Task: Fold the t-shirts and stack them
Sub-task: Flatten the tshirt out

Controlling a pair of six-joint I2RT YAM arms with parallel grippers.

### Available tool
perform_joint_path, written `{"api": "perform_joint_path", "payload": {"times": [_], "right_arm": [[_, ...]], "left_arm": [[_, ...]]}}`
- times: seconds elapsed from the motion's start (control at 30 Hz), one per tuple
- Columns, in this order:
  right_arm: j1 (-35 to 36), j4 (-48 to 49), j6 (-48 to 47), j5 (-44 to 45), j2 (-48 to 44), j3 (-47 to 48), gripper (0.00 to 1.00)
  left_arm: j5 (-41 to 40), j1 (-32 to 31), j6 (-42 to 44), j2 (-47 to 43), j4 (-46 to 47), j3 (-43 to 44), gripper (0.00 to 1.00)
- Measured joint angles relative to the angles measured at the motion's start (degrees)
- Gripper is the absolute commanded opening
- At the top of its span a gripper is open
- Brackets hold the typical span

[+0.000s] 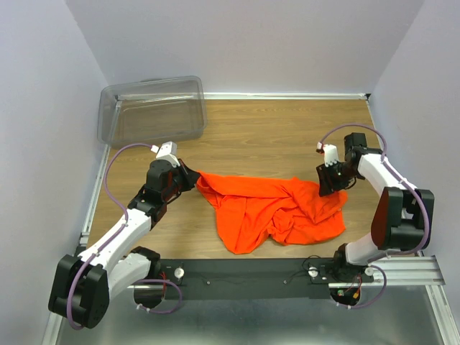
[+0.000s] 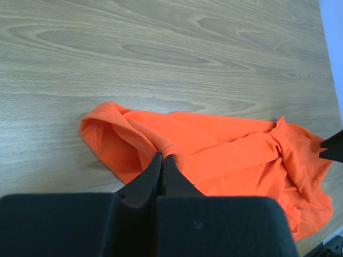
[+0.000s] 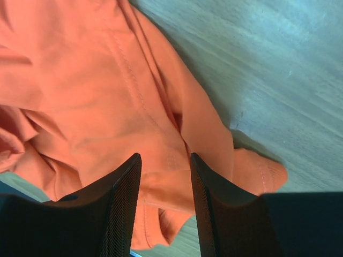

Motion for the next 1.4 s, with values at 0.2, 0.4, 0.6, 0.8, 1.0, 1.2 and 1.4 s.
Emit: {"api": "perform_joint_path", "payload": {"times": [0.2,0.4,0.6,0.8,1.0,1.2,1.4], "right_arm": [[-0.61,0.52,0.0,1.77,2.86,-0.46,0.49],[-0.76,1.64,-0.02,2.58,5.66,-1.75,0.4],[-0.76,1.81,-0.28,2.56,5.73,-2.38,0.14],[-0.76,1.62,-0.13,2.54,3.19,-2.32,0.01],[-0.76,0.81,-0.11,2.56,-0.26,-0.28,0.01],[-0.74,-0.33,-0.31,3.13,-1.86,5.16,0.01],[-0.74,2.19,-0.07,5.68,1.81,17.38,0.01]], "left_arm": [[0.02,0.0,0.09,0.02,0.57,0.02,0.0],[0.22,0.0,0.2,0.02,0.85,0.0,0.0],[0.66,0.0,0.2,0.24,1.05,0.0,0.0],[0.81,0.0,0.31,0.61,1.07,0.02,0.0],[0.85,0.0,0.42,1.01,1.05,0.2,0.0],[0.83,0.0,0.7,4.94,1.25,4.46,0.0],[0.59,0.0,2.78,17.25,2.82,19.34,0.0]]}}
